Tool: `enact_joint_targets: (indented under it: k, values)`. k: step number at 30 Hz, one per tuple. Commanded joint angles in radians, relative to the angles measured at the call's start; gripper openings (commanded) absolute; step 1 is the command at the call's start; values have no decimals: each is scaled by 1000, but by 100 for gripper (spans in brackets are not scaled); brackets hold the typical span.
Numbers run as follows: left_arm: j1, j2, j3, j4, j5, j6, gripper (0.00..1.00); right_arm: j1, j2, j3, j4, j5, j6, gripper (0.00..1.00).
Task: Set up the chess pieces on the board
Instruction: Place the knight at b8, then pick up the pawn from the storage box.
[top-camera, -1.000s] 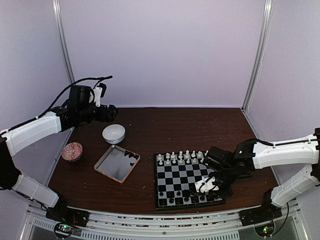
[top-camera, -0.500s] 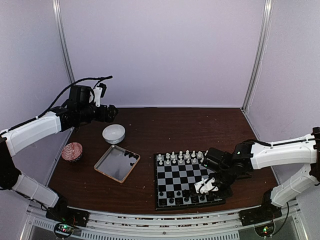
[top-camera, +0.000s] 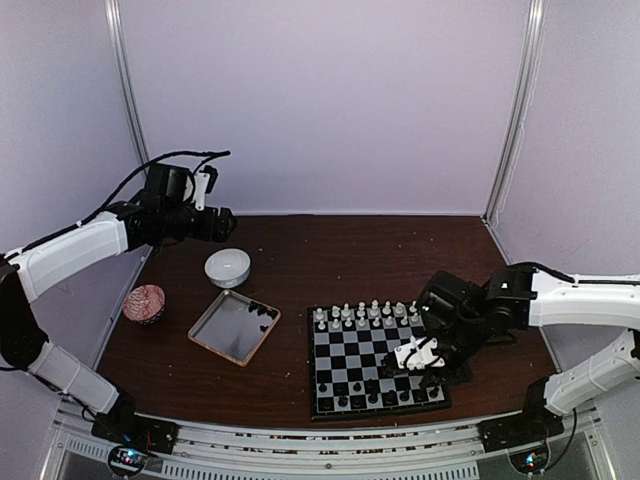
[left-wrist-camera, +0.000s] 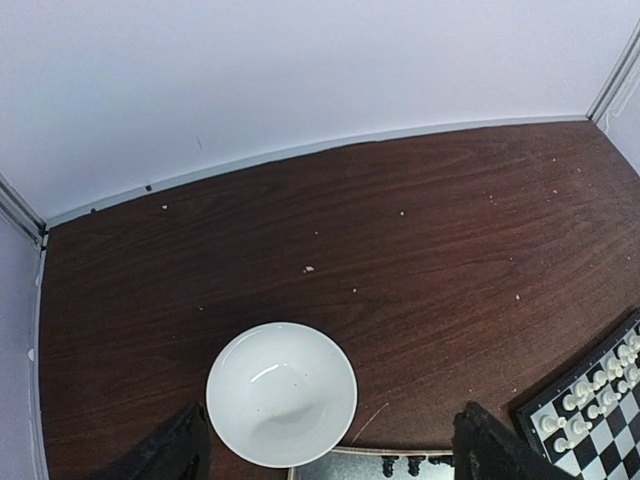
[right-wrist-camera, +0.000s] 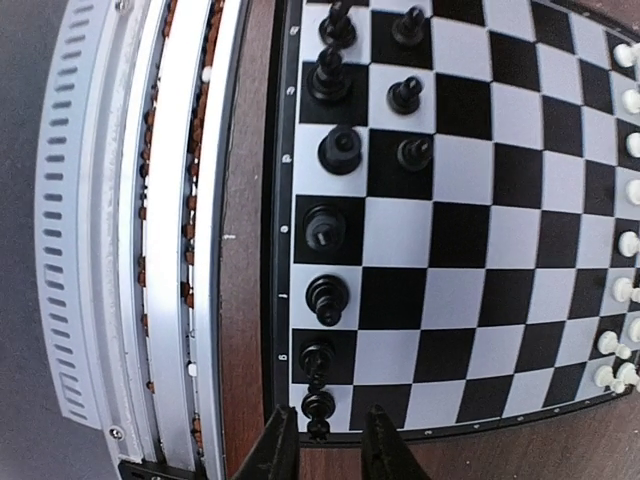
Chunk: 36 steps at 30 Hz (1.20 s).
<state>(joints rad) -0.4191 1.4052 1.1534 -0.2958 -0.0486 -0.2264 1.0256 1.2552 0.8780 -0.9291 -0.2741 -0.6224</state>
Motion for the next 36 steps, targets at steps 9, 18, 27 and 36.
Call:
enact_joint_targets:
  k: [9,18,27,36]
  values:
    - [-10,111,20,-271,213,-97,52,-398,-57,56,169,-179,101,27]
    - [-118,226,6,-254,221,-20,49,-476,-56,33,225,-203,122,27]
    - [-155,272,-3,-336,157,-387,45,-481,-57,28,230,-198,123,28]
    - [-158,338,26,-281,54,-527,37,-481,-43,28,223,-203,115,28]
